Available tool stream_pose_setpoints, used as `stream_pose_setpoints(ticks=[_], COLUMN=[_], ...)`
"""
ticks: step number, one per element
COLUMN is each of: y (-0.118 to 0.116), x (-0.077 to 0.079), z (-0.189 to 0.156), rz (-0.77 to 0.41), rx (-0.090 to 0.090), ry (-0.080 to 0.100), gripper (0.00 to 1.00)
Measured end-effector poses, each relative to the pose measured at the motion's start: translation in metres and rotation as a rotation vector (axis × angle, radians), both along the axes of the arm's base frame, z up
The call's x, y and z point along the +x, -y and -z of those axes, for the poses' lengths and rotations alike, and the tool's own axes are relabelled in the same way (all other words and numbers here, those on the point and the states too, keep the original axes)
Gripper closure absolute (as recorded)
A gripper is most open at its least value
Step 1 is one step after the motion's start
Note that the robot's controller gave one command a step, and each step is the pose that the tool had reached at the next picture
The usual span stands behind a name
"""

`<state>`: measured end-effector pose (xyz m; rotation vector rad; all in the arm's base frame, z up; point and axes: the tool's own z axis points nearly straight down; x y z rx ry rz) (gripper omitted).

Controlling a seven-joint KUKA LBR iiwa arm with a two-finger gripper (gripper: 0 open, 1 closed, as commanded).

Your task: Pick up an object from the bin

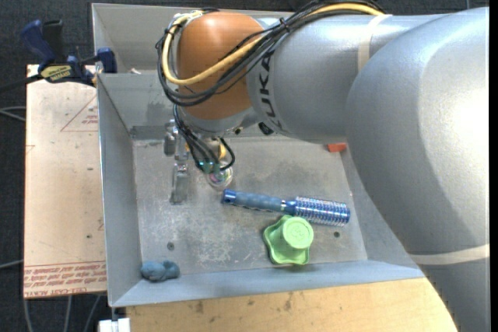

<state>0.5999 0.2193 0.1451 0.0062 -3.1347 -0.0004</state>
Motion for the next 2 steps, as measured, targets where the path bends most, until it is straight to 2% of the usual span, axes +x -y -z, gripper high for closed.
stream_pose_setpoints(ticks=[1, 2], y=[0.071, 0.142], x=[0.03, 0.009], z=[0.05, 0.075], rz=[-0.158, -0.301], rx=[-0.002, -0.001], ry=[0.006, 0.008], gripper=[0.0, 0.0])
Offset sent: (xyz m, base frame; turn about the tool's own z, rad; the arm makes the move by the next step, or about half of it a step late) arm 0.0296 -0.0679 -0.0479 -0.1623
